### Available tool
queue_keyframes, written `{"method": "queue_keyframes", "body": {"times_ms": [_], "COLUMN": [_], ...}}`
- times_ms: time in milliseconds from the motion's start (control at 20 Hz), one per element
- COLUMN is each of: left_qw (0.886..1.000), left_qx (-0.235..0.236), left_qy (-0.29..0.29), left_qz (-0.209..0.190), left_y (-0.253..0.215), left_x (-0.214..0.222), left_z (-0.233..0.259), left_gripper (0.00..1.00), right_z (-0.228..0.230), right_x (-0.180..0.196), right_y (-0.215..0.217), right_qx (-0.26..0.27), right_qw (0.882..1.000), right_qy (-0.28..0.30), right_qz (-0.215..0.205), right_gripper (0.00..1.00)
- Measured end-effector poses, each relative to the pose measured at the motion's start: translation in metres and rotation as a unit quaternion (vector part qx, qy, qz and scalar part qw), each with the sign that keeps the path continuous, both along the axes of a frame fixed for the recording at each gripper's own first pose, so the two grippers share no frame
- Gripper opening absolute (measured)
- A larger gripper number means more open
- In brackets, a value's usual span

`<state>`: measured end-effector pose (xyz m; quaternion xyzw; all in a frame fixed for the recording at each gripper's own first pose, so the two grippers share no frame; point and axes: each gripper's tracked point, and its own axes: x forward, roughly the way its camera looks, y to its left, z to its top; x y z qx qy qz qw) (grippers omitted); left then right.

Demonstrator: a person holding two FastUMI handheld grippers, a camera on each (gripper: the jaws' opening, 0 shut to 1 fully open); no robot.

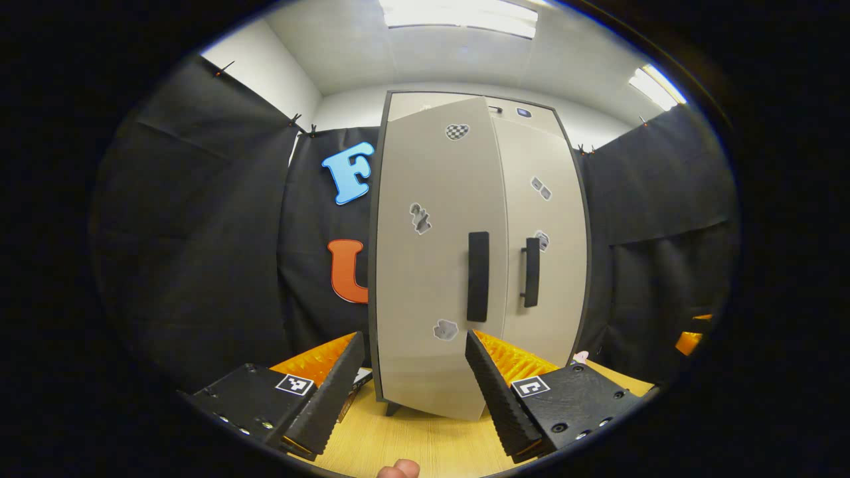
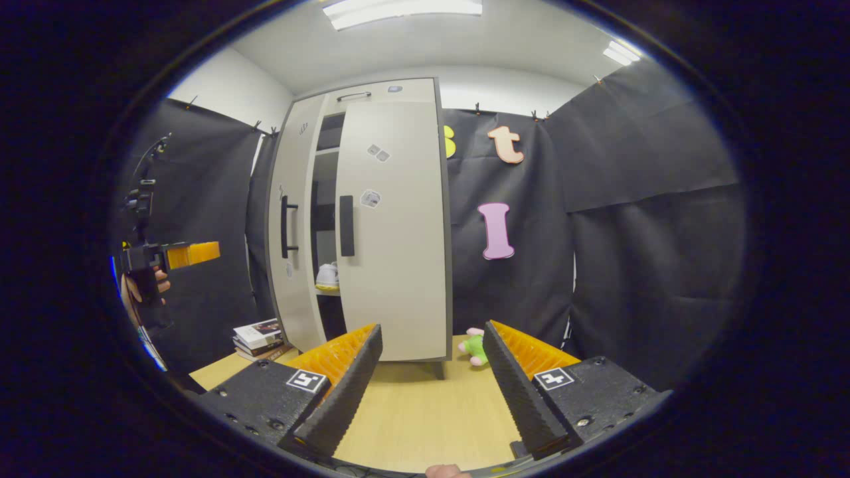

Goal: Grab one shoe with the right hand and put it into the shoe cabinet, grab the other shoe with the left hand and put it into the shoe cabinet; then close the right door with the right hand and the left door with the left hand.

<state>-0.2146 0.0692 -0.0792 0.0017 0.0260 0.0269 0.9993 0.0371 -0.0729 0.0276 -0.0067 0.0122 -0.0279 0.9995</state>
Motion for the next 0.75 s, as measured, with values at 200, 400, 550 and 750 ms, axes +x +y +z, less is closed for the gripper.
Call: {"method": "queue_keyframes", "body": {"times_ms": [200,400,550,750], "left_qw": [1.0,0.998,0.997,0.998], "left_qx": [0.002,-0.045,-0.069,-0.048], "left_qy": [0.019,0.033,0.033,0.034], "left_qz": [-0.004,-0.028,-0.03,-0.01], "left_y": [-0.027,-0.055,-0.063,-0.054], "left_x": [-0.034,-0.055,-0.061,-0.062], "left_z": [-0.032,-0.067,-0.076,-0.085], "left_gripper": [0.92,0.92,0.92,0.93], "right_z": [-0.007,-0.013,-0.02,-0.027], "right_x": [0.003,0.002,-0.001,-0.004], "right_y": [0.024,0.045,0.057,0.064], "right_qx": [-0.009,-0.027,-0.023,-0.006], "right_qw": [1.0,0.999,0.999,0.999], "right_qy": [-0.001,-0.008,-0.009,-0.007], "right_qz": [0.022,0.035,0.045,0.046], "right_gripper": [0.98,0.99,0.94,0.99]}}
